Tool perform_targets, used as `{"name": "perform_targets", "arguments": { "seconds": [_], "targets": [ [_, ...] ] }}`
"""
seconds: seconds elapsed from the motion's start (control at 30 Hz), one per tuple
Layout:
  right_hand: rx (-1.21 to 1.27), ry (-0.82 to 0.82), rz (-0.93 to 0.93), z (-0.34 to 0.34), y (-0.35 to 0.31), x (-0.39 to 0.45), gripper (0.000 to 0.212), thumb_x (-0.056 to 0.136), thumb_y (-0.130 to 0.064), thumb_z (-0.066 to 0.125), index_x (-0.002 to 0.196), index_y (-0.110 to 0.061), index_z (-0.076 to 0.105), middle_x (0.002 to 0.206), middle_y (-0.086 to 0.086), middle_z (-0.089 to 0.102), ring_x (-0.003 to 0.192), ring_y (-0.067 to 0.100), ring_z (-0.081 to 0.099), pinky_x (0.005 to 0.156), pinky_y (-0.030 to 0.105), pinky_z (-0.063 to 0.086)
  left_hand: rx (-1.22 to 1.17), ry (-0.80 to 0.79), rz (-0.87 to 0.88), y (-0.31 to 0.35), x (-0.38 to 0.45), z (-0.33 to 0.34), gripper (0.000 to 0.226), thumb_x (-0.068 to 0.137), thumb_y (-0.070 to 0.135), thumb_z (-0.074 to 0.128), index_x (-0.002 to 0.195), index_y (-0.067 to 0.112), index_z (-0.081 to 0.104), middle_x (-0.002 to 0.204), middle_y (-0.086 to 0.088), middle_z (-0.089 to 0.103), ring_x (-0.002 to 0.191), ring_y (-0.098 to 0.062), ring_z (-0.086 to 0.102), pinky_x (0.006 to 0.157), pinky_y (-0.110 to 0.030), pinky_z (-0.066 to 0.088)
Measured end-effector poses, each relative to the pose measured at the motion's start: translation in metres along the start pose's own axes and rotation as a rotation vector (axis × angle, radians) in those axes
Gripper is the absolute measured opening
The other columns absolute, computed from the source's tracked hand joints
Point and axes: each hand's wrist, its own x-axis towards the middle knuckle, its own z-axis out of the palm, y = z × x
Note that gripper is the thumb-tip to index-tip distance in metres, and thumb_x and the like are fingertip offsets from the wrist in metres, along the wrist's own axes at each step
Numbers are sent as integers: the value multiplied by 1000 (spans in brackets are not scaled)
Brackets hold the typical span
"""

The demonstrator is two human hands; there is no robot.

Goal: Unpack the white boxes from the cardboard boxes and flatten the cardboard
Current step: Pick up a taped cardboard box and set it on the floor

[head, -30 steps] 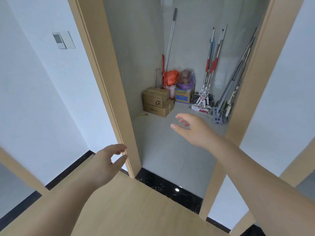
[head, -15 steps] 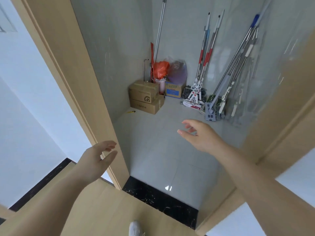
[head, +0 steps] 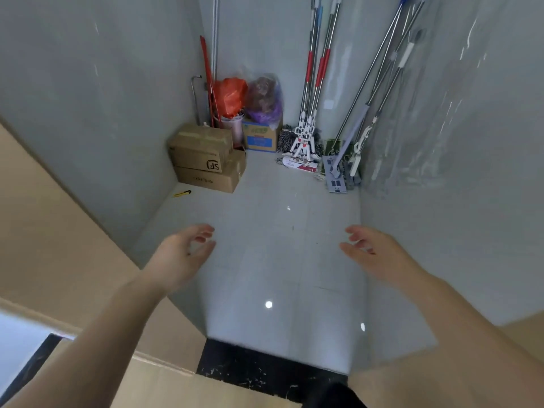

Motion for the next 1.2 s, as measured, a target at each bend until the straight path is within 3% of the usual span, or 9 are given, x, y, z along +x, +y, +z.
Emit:
{"name": "perform_targets", "arguments": {
  "seconds": [0.23, 0.37, 0.5, 0.67, 0.93, 1.2],
  "targets": [
    [-67, -45, 34, 8, 27, 142, 31, 86, -37, 66, 114, -26, 59, 103, -3, 62, 96, 17, 61, 86, 31, 49, -41, -29, -63, -21, 128, 32, 22, 91, 17, 61, 113, 15, 64, 104, 5, 65, 97, -12, 61, 88, -26, 43],
    [-68, -114, -4, 17, 37, 252, 39, 89, -40, 62, 122, -21, 58, 111, -1, 62, 97, 16, 60, 82, 24, 43, -112, 25, -197, -35, 191, 60, 16, 90, 13, 62, 103, 23, 62, 99, 6, 66, 95, -12, 63, 83, -23, 43],
    [-66, -216, -93, 11, 8, 357, 44, 90, -43, 58, 128, -20, 56, 116, -2, 61, 99, 13, 58, 79, 23, 42, -173, 40, -378, -37, 240, 82, 17, 90, 7, 61, 100, 21, 61, 97, 1, 68, 97, -19, 64, 83, -25, 43],
    [-62, -255, -248, -8, -55, 477, 42, 90, -43, 59, 125, -21, 57, 112, -5, 60, 99, 12, 57, 80, 24, 44, -221, 100, -467, -34, 314, 90, 17, 91, 9, 60, 103, 21, 62, 100, 3, 67, 97, -15, 62, 85, -23, 39],
    [-107, -306, -293, -7, -78, 635, 39, 89, -43, 59, 122, -23, 58, 108, -7, 60, 99, 11, 59, 79, 23, 45, -239, 136, -496, -61, 465, 96, 15, 92, 14, 59, 103, 24, 61, 102, 6, 67, 99, -13, 62, 83, -21, 40],
    [-200, -340, -160, -4, -73, 804, 40, 90, -41, 59, 125, -21, 57, 111, -5, 61, 98, 12, 59, 87, 32, 50, -306, 180, -397, -81, 714, 69, 15, 94, 15, 56, 107, 21, 60, 103, 6, 63, 99, -13, 59, 81, -16, 40]
  ]
}}
